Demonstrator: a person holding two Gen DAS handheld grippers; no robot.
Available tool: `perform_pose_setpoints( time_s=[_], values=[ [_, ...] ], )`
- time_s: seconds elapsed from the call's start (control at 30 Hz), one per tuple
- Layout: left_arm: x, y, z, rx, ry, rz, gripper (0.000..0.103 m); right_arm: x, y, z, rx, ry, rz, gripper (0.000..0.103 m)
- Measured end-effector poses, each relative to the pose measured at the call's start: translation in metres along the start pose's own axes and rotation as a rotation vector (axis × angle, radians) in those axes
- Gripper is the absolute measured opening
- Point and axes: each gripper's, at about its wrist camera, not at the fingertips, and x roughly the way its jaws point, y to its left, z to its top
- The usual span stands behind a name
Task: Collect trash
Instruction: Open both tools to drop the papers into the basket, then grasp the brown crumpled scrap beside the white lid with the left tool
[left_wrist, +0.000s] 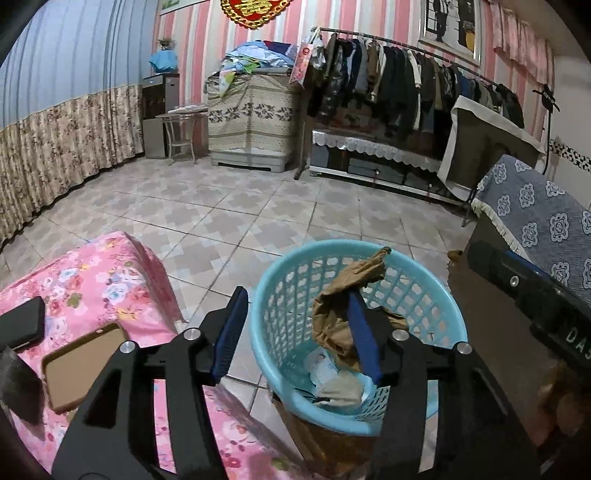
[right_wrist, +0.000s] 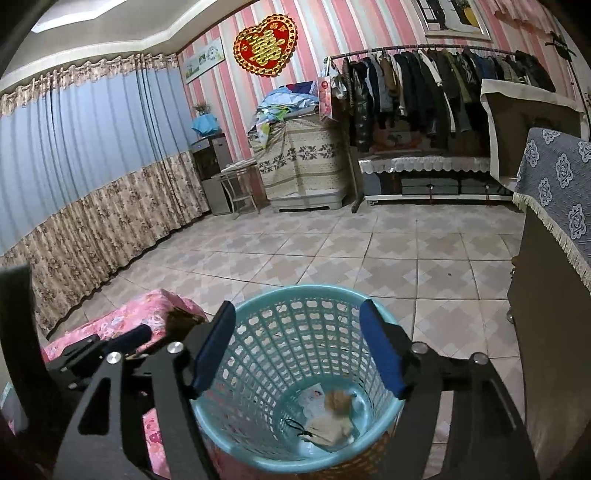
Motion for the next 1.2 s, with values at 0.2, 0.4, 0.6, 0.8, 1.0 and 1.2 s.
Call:
perform_pose_setpoints(
  time_s=[0.2, 0.4, 0.6, 0.8, 1.0, 1.2],
  values=[
    [-0.038, 0.036, 0.000, -0.044, -0.048, 0.063, 0.059, -0.005, 0.011, 0.004, -0.015, -0.014, 0.022, 0.070],
    [-0.124, 0.117, -0.018, -0.141, -0.126, 0.256, 0.067, -0.013, 0.064, 0.004, -0.070, -0.021, 0.152, 0.070],
    [-0.238, 0.219, -0.074, -0.220, -0.151, 0.537, 0.076, -0.024, 0.161, -0.020, -0.091, 0.051, 0.377, 0.072],
    [-0.298, 0.323, -0.154, -0.415, -0.082, 0.678, 0.076, -0.020, 0.285, -0.085, -0.302, 0.174, 0.526, 0.073],
    [-0.299, 0.367, -0.171, -0.474, -0.057, 0.614, 0.076, 0.017, 0.354, -0.135, -0.404, 0.341, 0.506, 0.073],
    [-0.281, 0.343, -0.160, -0.414, -0.091, 0.548, 0.064, 0.026, 0.359, -0.134, -0.365, 0.323, 0.466, 0.073]
  ],
)
